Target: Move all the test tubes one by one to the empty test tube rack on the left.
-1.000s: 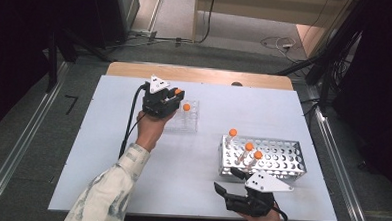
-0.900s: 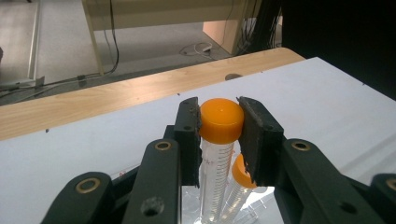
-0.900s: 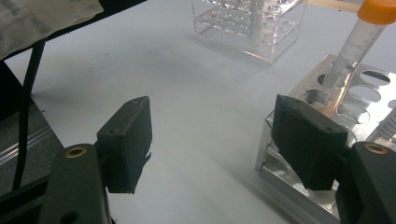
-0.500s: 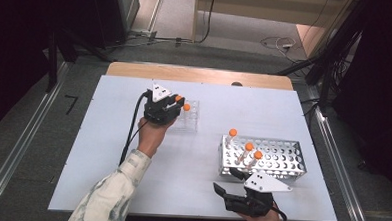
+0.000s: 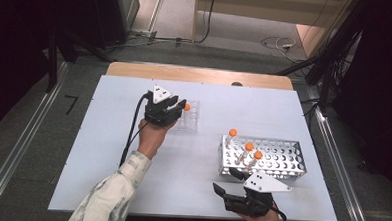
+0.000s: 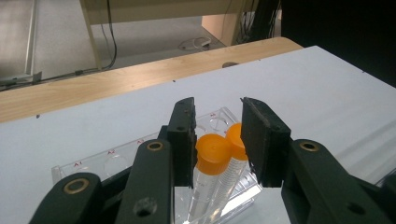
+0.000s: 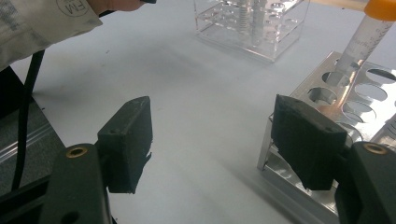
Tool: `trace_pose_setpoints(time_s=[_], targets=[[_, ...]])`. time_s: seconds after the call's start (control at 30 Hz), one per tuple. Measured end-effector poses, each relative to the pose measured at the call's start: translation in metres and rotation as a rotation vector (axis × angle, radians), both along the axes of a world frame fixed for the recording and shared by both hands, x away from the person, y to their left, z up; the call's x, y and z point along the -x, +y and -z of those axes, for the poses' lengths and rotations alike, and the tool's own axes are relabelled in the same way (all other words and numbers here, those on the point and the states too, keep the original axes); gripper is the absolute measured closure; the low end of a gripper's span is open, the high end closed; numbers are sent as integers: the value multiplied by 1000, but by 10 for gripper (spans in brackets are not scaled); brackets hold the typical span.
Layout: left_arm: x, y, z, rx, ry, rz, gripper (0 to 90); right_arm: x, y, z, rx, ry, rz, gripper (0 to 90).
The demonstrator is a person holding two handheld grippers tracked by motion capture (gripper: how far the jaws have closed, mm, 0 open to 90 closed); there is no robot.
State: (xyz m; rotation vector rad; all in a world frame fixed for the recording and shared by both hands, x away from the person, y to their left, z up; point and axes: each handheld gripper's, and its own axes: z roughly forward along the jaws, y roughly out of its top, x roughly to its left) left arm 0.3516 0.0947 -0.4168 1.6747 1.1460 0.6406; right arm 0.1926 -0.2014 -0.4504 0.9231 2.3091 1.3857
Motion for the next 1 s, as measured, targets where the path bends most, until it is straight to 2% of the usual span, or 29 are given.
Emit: trace_pose_setpoints(time_s=[0.27, 0.4, 0.5, 0.63, 0.83, 1.0], targets=[[3, 2, -2, 25, 9, 11, 638, 0, 0, 0, -1, -2, 1, 280], [9, 3, -4, 43, 9, 20, 568, 0, -2, -1, -5, -4, 6, 282], [15, 3, -4, 40, 26, 21, 419, 0, -4, -2, -8, -5, 13, 282], [24, 7, -3, 67, 36, 25, 322, 2, -10, -2, -13, -7, 30, 284], [41, 10, -1, 91, 26, 40, 274, 4, -25, -4, -28, -15, 68, 286], [54, 12, 3, 100, 34, 59, 244, 5, -35, -4, -26, -20, 99, 287]])
